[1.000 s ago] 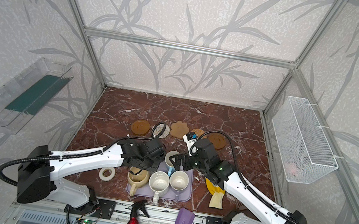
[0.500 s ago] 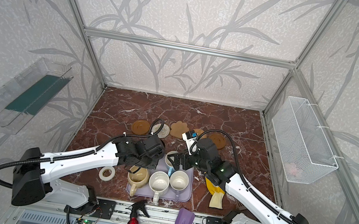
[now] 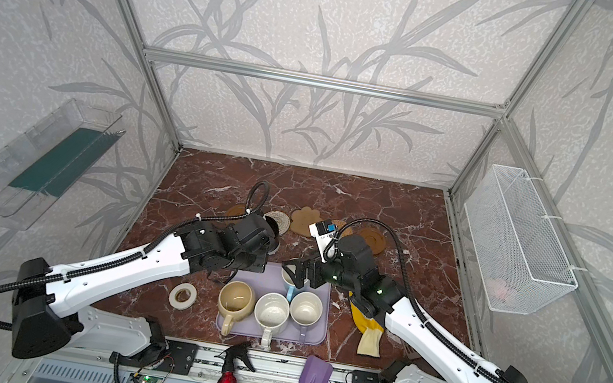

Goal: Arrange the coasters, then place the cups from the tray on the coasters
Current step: 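Lift the black mug off the tray and carry it toward the wooden coaster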

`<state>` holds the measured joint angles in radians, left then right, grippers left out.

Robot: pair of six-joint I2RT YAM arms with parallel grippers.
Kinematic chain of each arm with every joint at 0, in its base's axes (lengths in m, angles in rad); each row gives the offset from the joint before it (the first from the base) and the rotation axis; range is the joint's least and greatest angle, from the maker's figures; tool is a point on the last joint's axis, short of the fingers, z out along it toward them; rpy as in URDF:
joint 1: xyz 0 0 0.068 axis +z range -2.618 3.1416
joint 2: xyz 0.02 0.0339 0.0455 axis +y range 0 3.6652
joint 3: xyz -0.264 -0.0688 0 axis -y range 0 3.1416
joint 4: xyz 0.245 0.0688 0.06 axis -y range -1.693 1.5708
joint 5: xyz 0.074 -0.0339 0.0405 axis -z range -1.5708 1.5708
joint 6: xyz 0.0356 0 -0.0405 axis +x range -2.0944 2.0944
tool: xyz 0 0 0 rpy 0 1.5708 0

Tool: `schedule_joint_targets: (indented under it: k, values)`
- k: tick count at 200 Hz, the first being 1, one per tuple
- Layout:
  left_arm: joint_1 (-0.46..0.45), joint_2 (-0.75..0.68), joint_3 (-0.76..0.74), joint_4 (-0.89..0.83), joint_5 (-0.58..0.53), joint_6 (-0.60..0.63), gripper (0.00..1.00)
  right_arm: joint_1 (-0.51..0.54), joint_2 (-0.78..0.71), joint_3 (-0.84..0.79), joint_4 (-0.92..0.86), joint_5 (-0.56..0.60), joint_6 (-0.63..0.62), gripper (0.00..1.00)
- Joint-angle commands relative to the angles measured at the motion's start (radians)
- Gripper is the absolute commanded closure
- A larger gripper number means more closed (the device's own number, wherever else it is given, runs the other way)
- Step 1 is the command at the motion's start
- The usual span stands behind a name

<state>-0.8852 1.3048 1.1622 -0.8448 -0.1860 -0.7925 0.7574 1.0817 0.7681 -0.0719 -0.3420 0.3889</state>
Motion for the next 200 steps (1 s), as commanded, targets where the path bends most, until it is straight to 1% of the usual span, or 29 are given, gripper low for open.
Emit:
schedule_joint_targets:
  k: [1, 21, 38, 48, 62, 79, 89, 105, 130, 165, 200]
  values:
    - [0.017, -0.011, 0.073, 0.030, -0.075, 0.034, 1.00, 0.008, -0.002, 0.050, 0.025, -0.008, 0.013, 0.01]
    - [0.068, -0.009, 0.081, 0.035, -0.047, 0.059, 1.00, 0.008, 0.024, 0.080, 0.006, 0.006, 0.022, 0.01]
    - [0.132, -0.029, 0.030, 0.114, 0.055, 0.067, 1.00, 0.008, 0.050, 0.114, -0.029, 0.043, 0.027, 0.01]
    - [0.167, -0.036, 0.012, 0.138, 0.091, 0.065, 1.00, 0.008, 0.066, 0.134, -0.047, 0.077, 0.032, 0.01]
    - [0.191, -0.015, 0.031, 0.103, 0.071, 0.090, 1.00, 0.008, 0.091, 0.165, -0.072, 0.114, 0.037, 0.01]
    - [0.219, 0.011, 0.063, 0.048, 0.031, 0.126, 1.00, 0.008, 0.126, 0.202, -0.089, 0.118, 0.041, 0.01]
    - [0.249, 0.018, 0.068, 0.039, 0.044, 0.142, 1.00, 0.008, 0.149, 0.221, -0.096, 0.116, 0.043, 0.01]
    - [0.305, 0.021, 0.073, 0.038, 0.094, 0.173, 1.00, 0.008, 0.182, 0.254, -0.106, 0.121, 0.056, 0.01]
    - [0.363, 0.032, 0.094, 0.036, 0.143, 0.262, 1.00, 0.008, 0.235, 0.303, -0.112, 0.121, 0.073, 0.01]
    - [0.428, 0.101, 0.170, -0.044, 0.119, 0.326, 1.00, 0.008, 0.311, 0.393, -0.131, 0.123, 0.074, 0.01]
    - [0.476, 0.149, 0.182, -0.018, 0.147, 0.343, 1.00, 0.008, 0.400, 0.472, -0.121, 0.090, 0.095, 0.01]
